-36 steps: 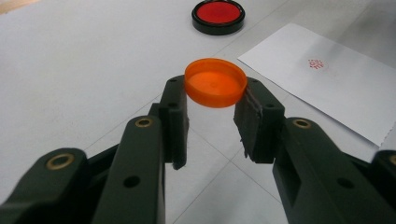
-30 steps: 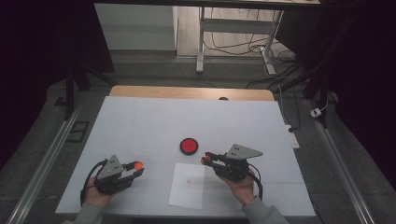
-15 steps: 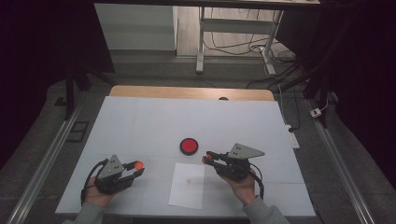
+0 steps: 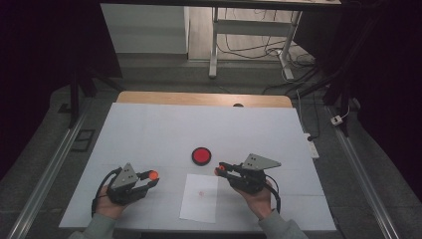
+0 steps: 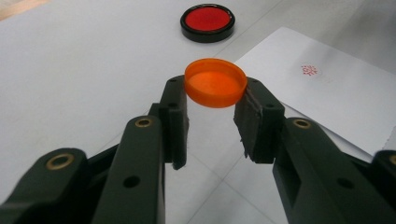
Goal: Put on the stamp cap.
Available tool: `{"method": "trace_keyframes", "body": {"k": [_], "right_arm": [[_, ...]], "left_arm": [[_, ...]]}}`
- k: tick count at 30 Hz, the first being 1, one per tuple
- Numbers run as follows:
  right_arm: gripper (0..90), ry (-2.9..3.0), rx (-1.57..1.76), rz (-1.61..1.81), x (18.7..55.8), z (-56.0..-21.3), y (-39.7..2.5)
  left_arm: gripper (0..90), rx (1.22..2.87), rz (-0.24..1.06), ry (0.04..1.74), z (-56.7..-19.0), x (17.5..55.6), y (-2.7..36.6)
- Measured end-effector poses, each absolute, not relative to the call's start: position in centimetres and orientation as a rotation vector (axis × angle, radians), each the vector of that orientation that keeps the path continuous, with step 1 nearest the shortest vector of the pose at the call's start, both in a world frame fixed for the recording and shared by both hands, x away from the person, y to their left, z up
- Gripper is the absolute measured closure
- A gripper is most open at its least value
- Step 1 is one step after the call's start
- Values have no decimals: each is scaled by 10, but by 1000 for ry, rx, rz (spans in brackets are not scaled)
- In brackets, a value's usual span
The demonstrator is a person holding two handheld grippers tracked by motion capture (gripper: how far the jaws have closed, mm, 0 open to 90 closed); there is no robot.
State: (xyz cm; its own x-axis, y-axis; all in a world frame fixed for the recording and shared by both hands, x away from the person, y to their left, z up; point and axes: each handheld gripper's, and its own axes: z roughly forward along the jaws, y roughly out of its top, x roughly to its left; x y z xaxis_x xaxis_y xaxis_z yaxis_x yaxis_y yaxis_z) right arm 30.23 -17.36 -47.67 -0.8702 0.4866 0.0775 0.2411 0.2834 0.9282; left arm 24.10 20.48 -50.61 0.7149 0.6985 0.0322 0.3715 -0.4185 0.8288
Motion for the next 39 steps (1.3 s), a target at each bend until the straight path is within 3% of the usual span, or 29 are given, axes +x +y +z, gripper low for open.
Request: {"method": "trace_keyframes", "body": {"k": [39], "right_arm": [[721, 2311, 692, 1639, 302, -475, -176]], "left_arm": [[638, 2121, 441, 686, -489, 272, 155]]}}
